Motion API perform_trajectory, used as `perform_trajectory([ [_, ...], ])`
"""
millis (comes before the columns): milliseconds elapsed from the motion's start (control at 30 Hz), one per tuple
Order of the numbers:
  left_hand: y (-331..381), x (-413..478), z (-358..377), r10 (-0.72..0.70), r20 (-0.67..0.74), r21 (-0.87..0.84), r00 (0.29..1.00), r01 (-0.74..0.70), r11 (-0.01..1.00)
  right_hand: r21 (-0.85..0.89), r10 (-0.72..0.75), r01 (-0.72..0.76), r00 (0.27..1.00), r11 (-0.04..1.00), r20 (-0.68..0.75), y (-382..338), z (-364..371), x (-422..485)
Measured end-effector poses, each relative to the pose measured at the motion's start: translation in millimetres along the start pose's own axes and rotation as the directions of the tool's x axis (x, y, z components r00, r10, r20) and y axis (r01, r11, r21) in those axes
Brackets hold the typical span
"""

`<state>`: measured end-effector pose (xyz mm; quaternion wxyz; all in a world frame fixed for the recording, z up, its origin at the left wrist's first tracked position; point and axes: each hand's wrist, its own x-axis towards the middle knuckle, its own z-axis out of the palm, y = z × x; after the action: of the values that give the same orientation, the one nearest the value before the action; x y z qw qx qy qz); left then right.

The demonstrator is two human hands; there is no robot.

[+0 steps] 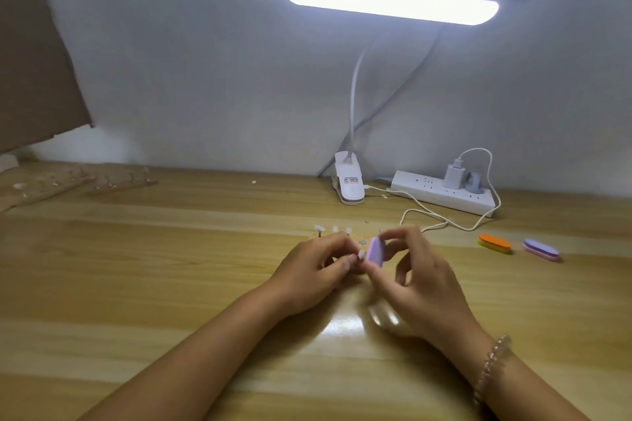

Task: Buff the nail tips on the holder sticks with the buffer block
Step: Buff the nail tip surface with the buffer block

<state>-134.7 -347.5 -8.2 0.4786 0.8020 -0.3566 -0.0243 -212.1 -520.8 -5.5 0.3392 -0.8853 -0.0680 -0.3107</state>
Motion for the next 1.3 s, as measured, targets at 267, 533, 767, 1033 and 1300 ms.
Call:
perform_trajectory([
  [267,1.1,0.7,-1.2,0.006,0.012,0.02,1.0,-0.006,1.0,-0.089,-0.035,0.04,0.998,0.995,0.059,-0.2,2.2,0.7],
  [533,1.3,0.9,-1.2,0.002,0.016,0.019,1.0,-0.002,1.0,-0.094,-0.006,0.009,1.0,0.995,0.025,0.3,1.4,1.7],
  [767,0.8,1.6,-0.7,-0.005,0.007,0.017,1.0,0.005,1.0,-0.086,0.038,-0.036,0.999,0.996,0.025,-0.5,0.2,2.6],
  [1033,1.7,1.5,-0.7,-0.014,0.014,0.007,1.0,0.014,1.0,-0.08,0.051,-0.048,0.998,0.996,0.039,-1.4,0.7,2.7],
  [1300,-2.2,2.2,-1.0,-0.021,0.009,0.031,1.0,0.021,0.999,-0.105,0.014,-0.007,0.997,0.994,0.073,-3.1,2.6,0.6],
])
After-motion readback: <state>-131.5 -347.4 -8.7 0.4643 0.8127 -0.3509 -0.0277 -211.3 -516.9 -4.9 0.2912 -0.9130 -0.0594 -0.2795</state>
